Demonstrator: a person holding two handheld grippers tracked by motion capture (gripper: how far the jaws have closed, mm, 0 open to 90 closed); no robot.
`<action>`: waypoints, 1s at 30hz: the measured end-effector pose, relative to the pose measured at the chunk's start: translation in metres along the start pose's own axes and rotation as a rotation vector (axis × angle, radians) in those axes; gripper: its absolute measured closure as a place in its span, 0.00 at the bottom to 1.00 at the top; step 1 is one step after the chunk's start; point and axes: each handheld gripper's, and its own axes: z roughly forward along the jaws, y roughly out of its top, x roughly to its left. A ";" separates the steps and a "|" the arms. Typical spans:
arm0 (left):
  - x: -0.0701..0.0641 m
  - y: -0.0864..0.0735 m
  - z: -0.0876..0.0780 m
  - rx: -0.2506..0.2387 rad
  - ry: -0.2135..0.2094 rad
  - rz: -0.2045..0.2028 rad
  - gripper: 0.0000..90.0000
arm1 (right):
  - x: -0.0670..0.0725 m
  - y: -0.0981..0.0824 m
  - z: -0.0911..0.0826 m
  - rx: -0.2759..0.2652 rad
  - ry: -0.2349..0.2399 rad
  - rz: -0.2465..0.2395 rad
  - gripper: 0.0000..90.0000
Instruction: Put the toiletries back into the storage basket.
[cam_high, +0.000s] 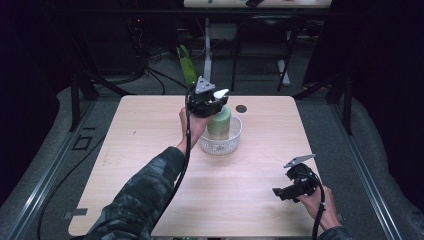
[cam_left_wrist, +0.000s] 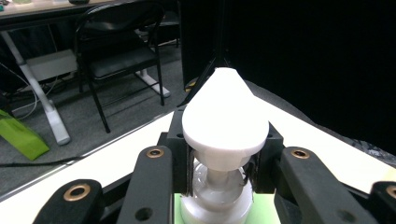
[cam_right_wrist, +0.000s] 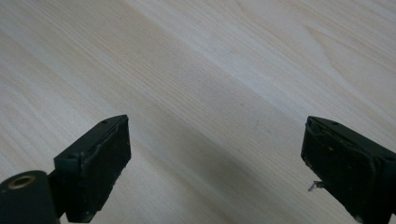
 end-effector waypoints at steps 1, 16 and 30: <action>0.000 0.000 0.000 0.005 -0.001 -0.002 0.75 | 0.000 0.000 0.000 -0.001 0.001 0.000 0.09; 0.001 0.002 -0.001 0.030 -0.014 -0.008 0.74 | 0.000 0.000 0.000 0.001 0.001 -0.001 0.09; 0.003 0.007 -0.006 0.064 -0.005 -0.025 0.47 | 0.000 0.000 0.000 0.001 0.002 -0.001 0.09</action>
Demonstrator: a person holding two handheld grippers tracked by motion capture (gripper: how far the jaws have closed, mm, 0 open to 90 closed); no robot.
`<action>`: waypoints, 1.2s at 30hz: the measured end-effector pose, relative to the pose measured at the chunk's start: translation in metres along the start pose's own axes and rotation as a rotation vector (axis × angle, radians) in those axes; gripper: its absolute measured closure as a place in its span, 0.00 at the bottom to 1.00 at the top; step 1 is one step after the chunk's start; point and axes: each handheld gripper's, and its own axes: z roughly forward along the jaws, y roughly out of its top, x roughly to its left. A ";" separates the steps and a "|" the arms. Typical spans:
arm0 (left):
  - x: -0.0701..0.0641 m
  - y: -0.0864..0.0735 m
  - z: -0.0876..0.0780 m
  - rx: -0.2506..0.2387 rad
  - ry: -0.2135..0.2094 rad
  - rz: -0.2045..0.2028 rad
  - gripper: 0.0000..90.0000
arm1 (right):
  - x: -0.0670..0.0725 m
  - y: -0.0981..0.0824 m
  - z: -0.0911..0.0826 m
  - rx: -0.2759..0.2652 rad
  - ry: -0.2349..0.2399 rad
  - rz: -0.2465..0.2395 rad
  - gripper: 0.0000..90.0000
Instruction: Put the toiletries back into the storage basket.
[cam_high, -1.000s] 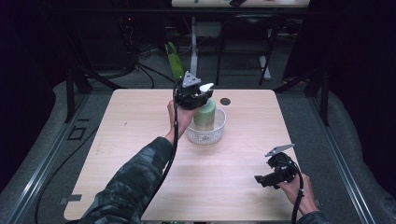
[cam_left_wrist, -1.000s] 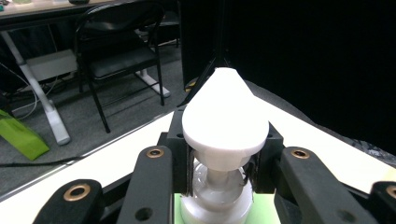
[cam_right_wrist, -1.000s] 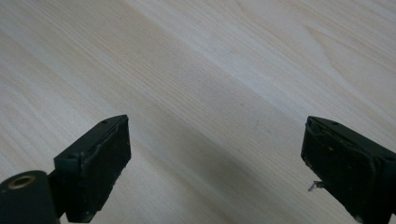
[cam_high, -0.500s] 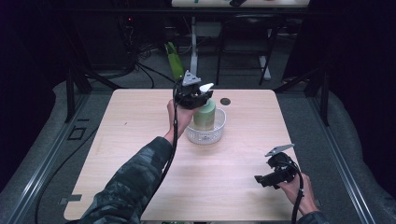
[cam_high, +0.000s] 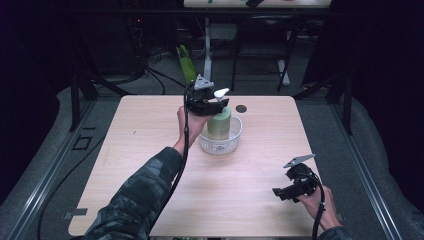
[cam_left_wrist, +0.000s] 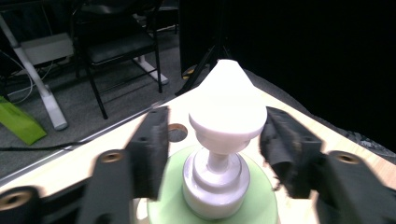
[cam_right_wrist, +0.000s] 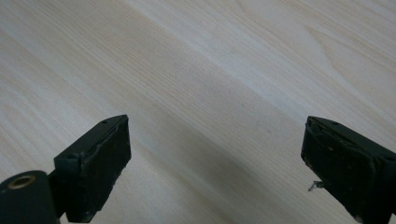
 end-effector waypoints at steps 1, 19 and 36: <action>0.000 0.001 -0.002 0.000 -0.001 0.002 0.43 | 0.000 0.000 0.000 -0.001 0.000 -0.001 0.09; 0.002 0.013 -0.047 0.024 0.017 0.003 0.16 | 0.000 0.000 0.000 0.003 -0.003 0.003 0.09; -0.002 -0.012 -0.120 0.080 0.043 0.055 0.00 | 0.001 0.000 0.000 0.005 -0.012 0.003 0.09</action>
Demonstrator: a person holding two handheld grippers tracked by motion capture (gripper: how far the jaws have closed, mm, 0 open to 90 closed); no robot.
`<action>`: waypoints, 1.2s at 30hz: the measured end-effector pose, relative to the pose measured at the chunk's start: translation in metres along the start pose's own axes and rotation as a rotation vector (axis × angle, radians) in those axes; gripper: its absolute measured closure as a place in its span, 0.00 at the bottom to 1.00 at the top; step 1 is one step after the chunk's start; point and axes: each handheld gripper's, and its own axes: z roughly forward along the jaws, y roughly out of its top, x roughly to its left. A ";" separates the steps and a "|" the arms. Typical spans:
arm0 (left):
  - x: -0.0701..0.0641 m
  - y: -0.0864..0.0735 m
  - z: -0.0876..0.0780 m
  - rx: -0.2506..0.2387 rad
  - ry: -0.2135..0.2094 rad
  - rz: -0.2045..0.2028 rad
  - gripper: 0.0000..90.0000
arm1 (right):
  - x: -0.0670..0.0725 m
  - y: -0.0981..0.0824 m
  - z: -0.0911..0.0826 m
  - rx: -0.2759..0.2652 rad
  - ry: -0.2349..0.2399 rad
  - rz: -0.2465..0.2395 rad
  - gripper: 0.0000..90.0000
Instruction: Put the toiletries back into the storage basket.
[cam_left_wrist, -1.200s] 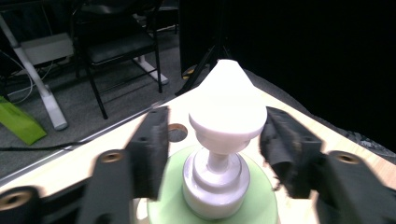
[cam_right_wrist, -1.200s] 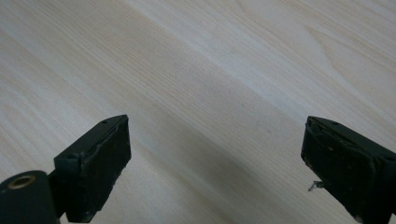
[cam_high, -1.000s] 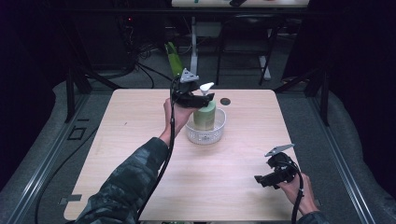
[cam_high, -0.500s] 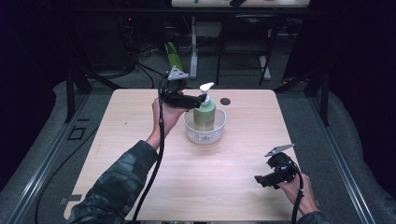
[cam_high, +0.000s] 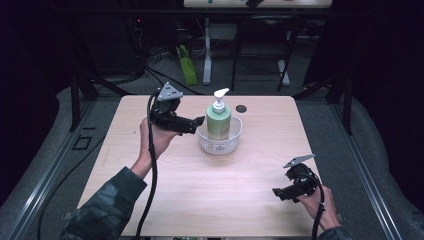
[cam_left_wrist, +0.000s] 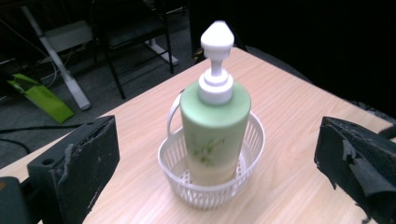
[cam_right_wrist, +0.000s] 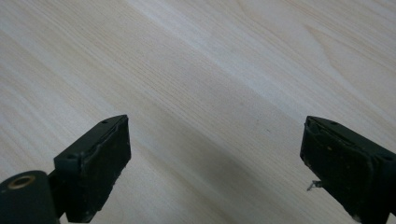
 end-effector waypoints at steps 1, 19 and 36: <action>0.001 -0.003 -0.004 0.001 0.004 0.002 0.00 | 0.000 0.000 0.000 0.001 -0.001 0.000 0.09; 0.011 -0.068 -0.061 0.077 0.057 -0.036 0.00 | 0.001 0.000 0.000 0.001 -0.006 0.000 0.09; 0.005 -0.154 -0.079 0.182 0.049 -0.184 0.00 | 0.002 -0.001 0.000 -0.001 -0.006 -0.002 0.09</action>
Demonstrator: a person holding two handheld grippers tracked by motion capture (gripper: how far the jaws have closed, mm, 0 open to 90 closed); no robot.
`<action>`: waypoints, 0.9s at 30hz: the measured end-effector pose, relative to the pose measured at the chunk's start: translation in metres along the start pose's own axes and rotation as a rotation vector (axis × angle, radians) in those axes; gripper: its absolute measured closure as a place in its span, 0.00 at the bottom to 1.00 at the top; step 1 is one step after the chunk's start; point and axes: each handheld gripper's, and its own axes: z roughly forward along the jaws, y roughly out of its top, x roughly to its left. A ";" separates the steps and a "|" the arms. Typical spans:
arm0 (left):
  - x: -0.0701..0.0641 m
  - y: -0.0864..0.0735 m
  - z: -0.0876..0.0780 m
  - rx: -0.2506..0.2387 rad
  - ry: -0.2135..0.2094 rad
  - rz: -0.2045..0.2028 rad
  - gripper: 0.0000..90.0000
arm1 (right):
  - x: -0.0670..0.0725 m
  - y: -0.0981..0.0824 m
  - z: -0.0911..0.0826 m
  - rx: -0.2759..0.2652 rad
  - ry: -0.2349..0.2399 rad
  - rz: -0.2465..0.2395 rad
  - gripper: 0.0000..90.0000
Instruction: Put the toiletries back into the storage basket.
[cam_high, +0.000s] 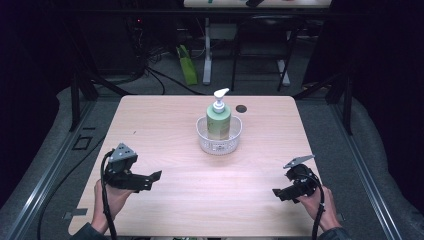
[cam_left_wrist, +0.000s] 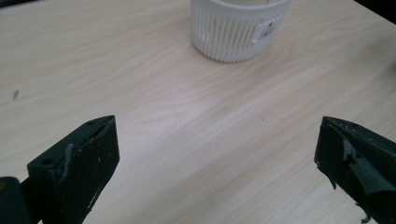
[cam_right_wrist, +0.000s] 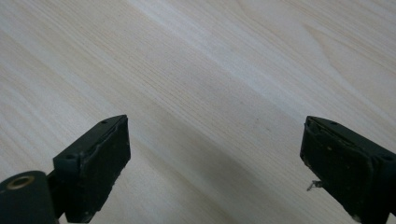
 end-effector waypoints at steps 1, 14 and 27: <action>0.001 -0.005 0.000 0.009 -0.002 -0.006 0.00 | 0.000 0.000 0.000 0.001 0.000 -0.003 0.09; 0.010 -0.033 0.010 0.066 -0.029 -0.082 0.00 | 0.000 0.000 0.001 0.004 0.002 -0.008 0.09; 0.013 -0.032 0.017 0.067 -0.034 -0.077 0.00 | -0.002 -0.001 0.004 0.010 0.009 -0.006 0.09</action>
